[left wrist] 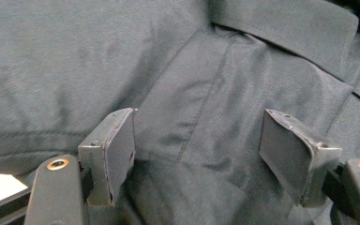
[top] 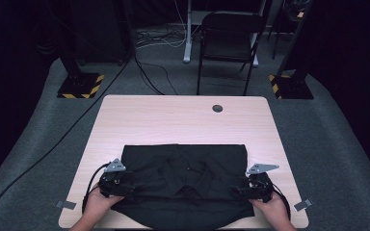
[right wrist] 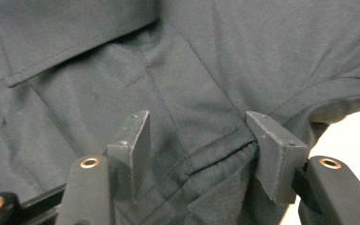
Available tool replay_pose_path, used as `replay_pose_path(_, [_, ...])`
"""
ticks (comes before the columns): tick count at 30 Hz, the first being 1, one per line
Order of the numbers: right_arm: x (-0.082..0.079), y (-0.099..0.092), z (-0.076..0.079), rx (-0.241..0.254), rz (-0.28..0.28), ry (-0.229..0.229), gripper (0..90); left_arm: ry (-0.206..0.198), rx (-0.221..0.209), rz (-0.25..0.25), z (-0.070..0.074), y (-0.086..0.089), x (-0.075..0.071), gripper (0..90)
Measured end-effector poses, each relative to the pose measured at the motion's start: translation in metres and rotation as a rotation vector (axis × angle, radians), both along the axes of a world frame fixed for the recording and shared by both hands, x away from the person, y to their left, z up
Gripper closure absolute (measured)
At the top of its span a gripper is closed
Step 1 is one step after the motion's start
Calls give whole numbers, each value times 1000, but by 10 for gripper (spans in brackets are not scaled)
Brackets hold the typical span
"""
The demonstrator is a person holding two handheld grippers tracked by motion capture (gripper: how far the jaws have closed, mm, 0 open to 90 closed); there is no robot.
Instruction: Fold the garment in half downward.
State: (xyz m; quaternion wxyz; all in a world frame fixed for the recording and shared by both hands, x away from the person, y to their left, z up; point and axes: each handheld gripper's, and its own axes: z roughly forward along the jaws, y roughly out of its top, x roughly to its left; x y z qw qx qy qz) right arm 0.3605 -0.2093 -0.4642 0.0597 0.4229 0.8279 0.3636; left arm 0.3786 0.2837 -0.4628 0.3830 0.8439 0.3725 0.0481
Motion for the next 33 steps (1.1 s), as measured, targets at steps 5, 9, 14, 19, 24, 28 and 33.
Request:
replay_pose_path(5, [3,4,-7,-15,6,5,396,6,19,-18,-7,-6,2,269])
replay_pose_path(9, [5,2,-9,1,2,-13,389,-5,16,-19,-12,-8,2,278])
replay_pose_path(14, [10,6,-10,-23,-5,-39,328,8,0,-9,-13,-9,10,280])
replay_pose_path(19, [25,12,-10,-39,-12,-30,271,-4,11,11,-13,-11,22,280])
replay_pose_path(24, [44,14,-10,-32,-27,-14,253,13,-25,28,-14,-6,39,288])
replay_pose_path(28, [58,15,-10,-18,-40,-1,254,28,-49,45,-15,-2,52,318])
replay_pose_path(33, [70,13,-10,-4,-58,4,324,50,-57,67,-14,1,63,349])
